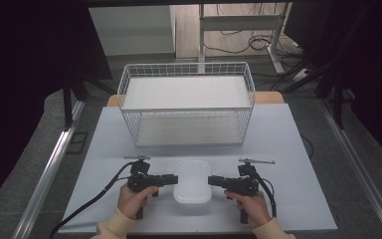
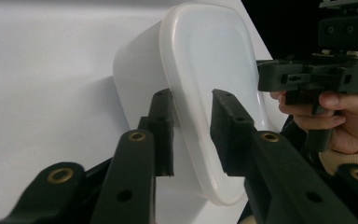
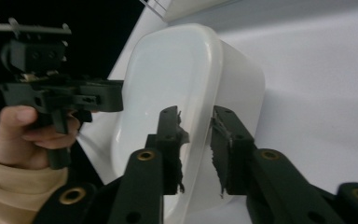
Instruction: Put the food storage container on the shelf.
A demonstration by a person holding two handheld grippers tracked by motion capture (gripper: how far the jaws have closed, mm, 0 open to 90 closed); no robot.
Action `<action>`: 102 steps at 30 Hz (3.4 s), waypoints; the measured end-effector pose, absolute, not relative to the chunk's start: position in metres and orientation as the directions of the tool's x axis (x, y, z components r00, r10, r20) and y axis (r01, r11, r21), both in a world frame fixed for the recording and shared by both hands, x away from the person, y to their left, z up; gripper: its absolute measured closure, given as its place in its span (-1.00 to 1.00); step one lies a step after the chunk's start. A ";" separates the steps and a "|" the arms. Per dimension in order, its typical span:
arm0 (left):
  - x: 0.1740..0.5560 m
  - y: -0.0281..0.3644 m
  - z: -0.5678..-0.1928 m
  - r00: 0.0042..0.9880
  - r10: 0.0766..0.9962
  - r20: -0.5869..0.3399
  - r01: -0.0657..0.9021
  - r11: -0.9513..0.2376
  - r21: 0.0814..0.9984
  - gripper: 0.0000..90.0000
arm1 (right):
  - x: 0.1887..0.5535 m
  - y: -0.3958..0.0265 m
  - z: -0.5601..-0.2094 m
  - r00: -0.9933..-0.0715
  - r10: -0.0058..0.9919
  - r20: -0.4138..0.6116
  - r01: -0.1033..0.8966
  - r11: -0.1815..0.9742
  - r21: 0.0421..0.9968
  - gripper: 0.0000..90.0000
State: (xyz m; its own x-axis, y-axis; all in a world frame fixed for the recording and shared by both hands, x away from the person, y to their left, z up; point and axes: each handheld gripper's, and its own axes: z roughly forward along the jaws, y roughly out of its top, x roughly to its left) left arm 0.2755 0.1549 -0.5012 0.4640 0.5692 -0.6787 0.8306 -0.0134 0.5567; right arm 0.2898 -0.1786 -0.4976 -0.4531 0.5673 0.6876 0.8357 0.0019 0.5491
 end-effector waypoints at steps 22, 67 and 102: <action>0.265 0.160 -0.487 0.524 0.545 -0.655 0.790 -0.024 0.612 0.79 | 0.283 -0.179 -0.486 -0.539 0.563 0.627 0.777 0.044 0.628 0.77; 0.278 0.164 -0.413 0.629 0.571 -0.527 0.655 -0.025 0.755 0.80 | 0.301 -0.171 -0.411 -0.675 0.569 0.470 0.620 0.092 0.779 0.77; 0.333 0.179 -0.348 0.659 0.579 -0.481 0.589 0.002 0.808 0.80 | 0.358 -0.153 -0.335 -0.725 0.574 0.381 0.533 0.118 0.838 0.77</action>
